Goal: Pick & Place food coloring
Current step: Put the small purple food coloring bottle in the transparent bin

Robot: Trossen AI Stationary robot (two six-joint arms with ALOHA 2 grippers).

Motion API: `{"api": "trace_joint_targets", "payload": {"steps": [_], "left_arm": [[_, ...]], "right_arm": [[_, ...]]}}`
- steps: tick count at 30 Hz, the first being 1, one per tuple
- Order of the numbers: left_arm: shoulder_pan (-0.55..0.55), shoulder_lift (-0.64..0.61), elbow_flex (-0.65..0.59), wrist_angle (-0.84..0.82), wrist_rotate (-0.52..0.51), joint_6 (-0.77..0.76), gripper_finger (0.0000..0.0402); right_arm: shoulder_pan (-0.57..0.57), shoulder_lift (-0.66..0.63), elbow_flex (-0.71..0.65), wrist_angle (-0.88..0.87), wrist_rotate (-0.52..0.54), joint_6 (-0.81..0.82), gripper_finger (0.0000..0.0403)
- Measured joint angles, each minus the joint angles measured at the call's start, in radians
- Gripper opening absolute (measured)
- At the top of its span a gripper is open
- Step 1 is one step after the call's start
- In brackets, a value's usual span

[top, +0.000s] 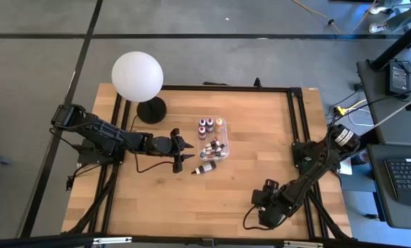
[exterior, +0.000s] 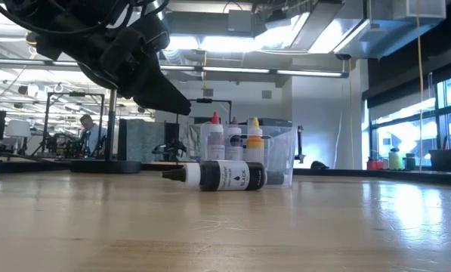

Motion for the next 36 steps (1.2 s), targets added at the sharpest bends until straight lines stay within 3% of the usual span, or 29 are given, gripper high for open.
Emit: {"api": "trace_joint_targets", "payload": {"steps": [7, 24, 30, 36], "left_arm": [[0.000, 0.000, 0.000, -0.001, 0.000, -0.001, 0.0171], [0.000, 0.000, 0.000, 0.006, 0.001, -0.001, 0.0171], [0.000, 0.000, 0.000, 0.006, 0.013, -0.013, 0.0171], [0.000, 0.000, 0.000, 0.006, 0.014, -0.024, 0.0171]], "right_arm": [[0.000, 0.047, 0.004, 0.013, 0.008, -0.013, 0.0274], [-0.014, 0.057, 0.068, -0.142, 0.005, -0.079, 0.0077], [-0.095, 0.055, 0.124, -0.258, 0.015, -0.161, 0.0074], [-0.267, 0.054, 0.217, -0.325, 0.146, -0.449, 0.0094]]}}
